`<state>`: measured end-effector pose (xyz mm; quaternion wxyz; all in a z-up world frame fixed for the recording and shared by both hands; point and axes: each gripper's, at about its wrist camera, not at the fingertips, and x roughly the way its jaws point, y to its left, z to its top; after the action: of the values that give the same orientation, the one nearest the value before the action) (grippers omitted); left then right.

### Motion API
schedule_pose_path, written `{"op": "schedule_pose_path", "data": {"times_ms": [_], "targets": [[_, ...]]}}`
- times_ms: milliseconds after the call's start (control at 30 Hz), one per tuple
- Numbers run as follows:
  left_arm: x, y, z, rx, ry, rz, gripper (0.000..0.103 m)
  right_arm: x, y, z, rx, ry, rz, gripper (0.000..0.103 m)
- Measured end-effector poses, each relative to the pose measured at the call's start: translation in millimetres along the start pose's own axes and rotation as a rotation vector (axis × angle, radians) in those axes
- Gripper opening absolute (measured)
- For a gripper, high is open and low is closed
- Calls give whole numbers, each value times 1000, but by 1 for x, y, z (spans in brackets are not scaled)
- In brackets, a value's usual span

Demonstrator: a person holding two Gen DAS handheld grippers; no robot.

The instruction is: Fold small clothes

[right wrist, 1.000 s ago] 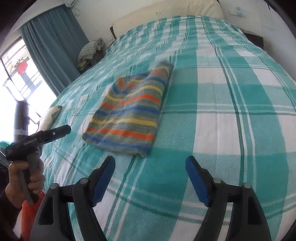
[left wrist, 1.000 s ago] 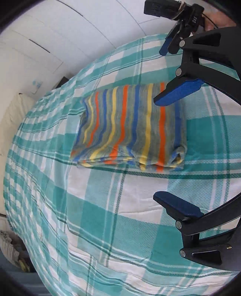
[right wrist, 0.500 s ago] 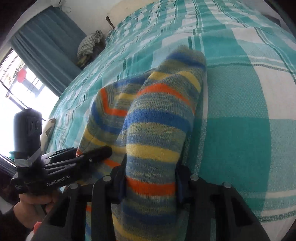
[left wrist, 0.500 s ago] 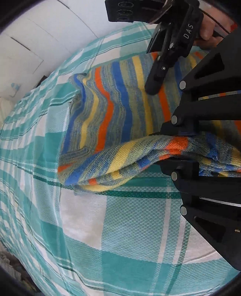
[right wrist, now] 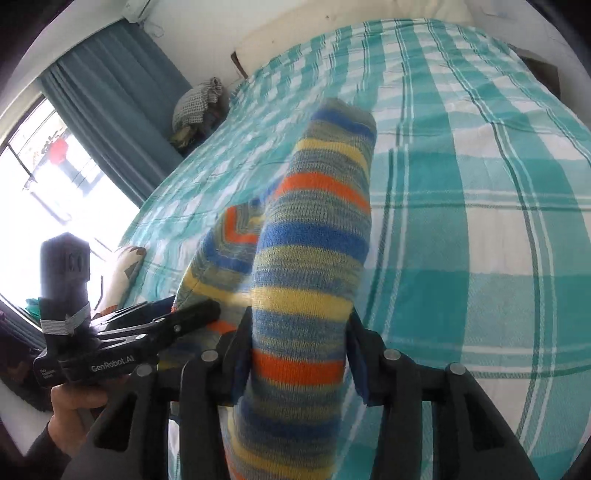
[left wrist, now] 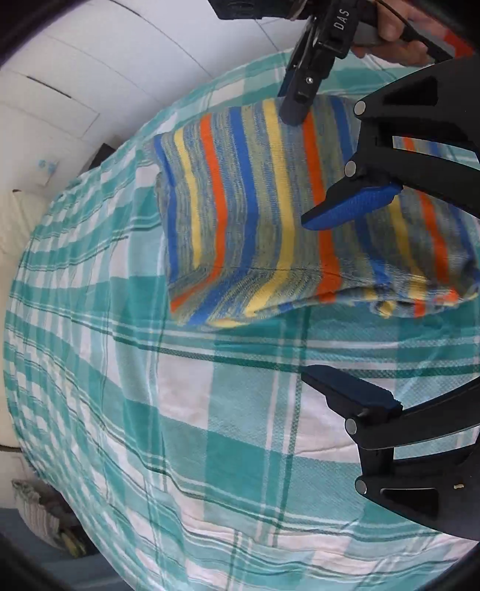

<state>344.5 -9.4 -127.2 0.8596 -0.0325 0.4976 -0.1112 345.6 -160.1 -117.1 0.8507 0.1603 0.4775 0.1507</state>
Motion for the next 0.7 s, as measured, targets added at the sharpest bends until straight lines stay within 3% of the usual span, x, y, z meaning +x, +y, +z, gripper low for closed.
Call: {"op": "schedule_pose_path", "data": {"times_ms": [100,200,233,300,500,567,700], "targets": [[-17,5,-63,69,-1,96,77,-17,-33,-48,-12,36,-198,70],[-58,-1,-117,124,-39,170,88,-54,-40,-101,-67,46,-285,88],[-75,-6,-131,138,-60,200,96,-67,-38,-118,-82,41,-303,92],[-111,-19,-152,146,-123,261,100,-93,-30,-146,-104,27,-326,97],[-191,-47,-166,118,-213,366,102,-166,17,-195,-171,-30,-313,100],[-207,-53,-168,109,-229,351,102,-184,36,-204,-207,-47,-308,101],[-228,-59,-174,82,-172,296,102,-209,65,-211,-270,-54,-309,101]]}}
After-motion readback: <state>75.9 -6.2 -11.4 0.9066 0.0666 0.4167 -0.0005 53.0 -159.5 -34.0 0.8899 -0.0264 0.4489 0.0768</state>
